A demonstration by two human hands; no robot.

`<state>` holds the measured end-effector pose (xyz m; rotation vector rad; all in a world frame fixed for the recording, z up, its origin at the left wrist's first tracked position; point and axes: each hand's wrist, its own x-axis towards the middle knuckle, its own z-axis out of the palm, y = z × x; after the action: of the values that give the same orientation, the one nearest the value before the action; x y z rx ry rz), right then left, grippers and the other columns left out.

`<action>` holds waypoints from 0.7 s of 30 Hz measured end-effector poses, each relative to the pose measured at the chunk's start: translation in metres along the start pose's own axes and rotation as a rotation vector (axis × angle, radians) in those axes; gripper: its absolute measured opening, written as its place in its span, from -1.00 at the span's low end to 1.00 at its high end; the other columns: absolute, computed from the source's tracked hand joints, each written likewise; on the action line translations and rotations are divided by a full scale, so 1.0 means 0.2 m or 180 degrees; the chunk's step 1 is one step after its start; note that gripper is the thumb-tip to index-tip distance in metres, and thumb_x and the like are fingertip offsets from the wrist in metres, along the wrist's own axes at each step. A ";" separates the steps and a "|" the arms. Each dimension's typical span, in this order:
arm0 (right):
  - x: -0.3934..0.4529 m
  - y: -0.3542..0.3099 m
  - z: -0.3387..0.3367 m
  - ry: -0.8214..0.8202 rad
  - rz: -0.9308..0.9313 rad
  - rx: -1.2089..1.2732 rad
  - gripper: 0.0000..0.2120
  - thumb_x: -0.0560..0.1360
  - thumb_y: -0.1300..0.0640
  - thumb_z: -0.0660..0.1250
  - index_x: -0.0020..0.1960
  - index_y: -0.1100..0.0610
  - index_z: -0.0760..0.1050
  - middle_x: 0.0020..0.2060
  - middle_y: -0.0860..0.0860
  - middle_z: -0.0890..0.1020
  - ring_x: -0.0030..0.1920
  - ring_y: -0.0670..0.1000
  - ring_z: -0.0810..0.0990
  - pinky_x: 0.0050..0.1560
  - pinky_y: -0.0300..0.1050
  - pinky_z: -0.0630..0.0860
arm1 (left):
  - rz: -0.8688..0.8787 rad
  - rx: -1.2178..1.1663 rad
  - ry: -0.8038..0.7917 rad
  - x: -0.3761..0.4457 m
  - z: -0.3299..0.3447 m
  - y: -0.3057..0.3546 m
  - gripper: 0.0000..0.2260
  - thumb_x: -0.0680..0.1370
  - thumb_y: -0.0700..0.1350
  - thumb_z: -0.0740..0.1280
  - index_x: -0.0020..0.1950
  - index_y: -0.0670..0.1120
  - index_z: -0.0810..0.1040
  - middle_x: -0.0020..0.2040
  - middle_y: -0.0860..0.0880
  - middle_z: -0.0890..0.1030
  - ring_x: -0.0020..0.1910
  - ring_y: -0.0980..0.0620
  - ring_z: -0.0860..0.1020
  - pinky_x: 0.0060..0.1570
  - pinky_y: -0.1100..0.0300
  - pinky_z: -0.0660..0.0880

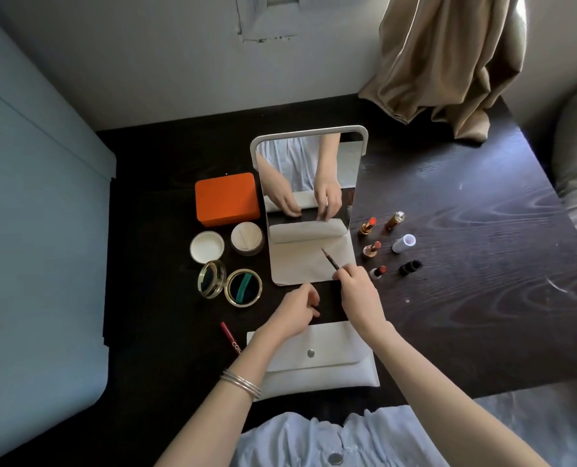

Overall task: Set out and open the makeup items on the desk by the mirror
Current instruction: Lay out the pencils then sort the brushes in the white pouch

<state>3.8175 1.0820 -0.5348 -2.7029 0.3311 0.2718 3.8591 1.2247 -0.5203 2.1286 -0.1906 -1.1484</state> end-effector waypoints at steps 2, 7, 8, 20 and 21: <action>0.00 0.00 0.01 0.0029 -0.0021 -0.0114 -0.82 0.40 0.45 0.28 -0.04 0.27 0.50 -0.01 0.14 0.50 0.00 0.15 0.45 -0.36 0.01 0.46 | -0.0003 -0.0092 0.0110 0.01 0.01 -0.01 -0.79 0.53 -0.37 0.17 0.04 -0.10 0.43 0.12 -0.11 0.55 -0.02 0.06 0.63 -0.23 0.28 0.47; -0.01 0.01 0.05 0.0195 -0.0097 -0.0303 -0.74 0.15 0.51 0.42 -0.26 0.25 0.50 -0.17 0.16 0.53 -0.23 0.17 0.50 -0.51 -0.10 0.38 | -0.0030 -0.0260 0.0425 0.03 0.01 -0.02 -0.82 0.51 -0.30 0.32 0.07 -0.12 0.44 0.01 -0.09 0.53 -0.03 0.00 0.62 -0.17 0.25 0.48; 0.00 0.01 0.05 0.0242 -0.0130 -0.0385 -0.72 0.10 0.51 0.45 -0.29 0.24 0.50 -0.21 0.15 0.54 -0.28 0.17 0.50 -0.50 -0.09 0.40 | -0.0045 -0.0274 0.0490 0.03 0.01 -0.02 -0.80 0.50 -0.28 0.35 0.09 -0.13 0.45 -0.01 -0.07 0.52 -0.01 -0.03 0.61 -0.13 0.24 0.48; -0.01 -0.01 0.05 0.0361 -0.0028 -0.0713 -0.71 0.04 0.40 0.53 -0.29 0.24 0.54 -0.30 0.13 0.55 -0.36 0.15 0.51 -0.50 -0.07 0.42 | -0.0093 -0.0831 0.0577 0.03 -0.02 -0.01 -0.71 0.50 -0.30 0.35 0.19 -0.12 0.46 -0.15 0.02 0.63 -0.02 0.01 0.63 -0.05 0.16 0.57; -0.01 -0.01 0.05 0.0377 -0.0012 -0.0727 -0.71 0.04 0.41 0.53 -0.30 0.25 0.54 -0.31 0.13 0.55 -0.37 0.15 0.51 -0.50 -0.07 0.44 | -0.0093 -0.0823 0.0578 0.03 -0.02 -0.02 -0.71 0.50 -0.30 0.35 0.19 -0.11 0.46 -0.15 0.03 0.64 -0.01 0.03 0.62 0.00 0.13 0.57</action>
<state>3.8141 1.0889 -0.5429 -2.9518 0.3480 0.1569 3.8650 1.2270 -0.5255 1.9955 0.0693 -0.9340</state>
